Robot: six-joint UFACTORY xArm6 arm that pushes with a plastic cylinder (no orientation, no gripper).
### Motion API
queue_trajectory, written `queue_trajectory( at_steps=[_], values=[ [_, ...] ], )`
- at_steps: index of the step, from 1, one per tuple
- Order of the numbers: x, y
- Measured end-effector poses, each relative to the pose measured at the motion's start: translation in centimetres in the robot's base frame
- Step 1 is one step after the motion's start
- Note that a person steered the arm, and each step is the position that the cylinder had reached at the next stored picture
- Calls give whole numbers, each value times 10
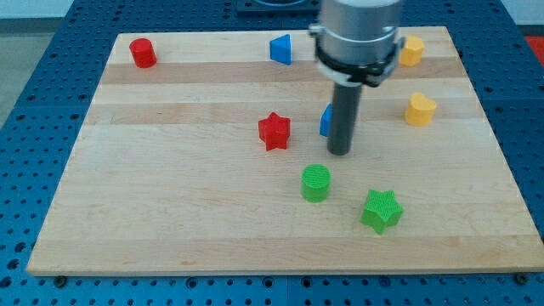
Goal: Place the green circle at the bottom center of the board
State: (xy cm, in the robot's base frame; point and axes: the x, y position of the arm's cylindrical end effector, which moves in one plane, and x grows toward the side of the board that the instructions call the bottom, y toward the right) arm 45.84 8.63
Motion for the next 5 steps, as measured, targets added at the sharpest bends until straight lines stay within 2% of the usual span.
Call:
queue_trajectory(
  at_steps=[2,5],
  values=[
    [26,-21],
    [40,-51]
  ],
)
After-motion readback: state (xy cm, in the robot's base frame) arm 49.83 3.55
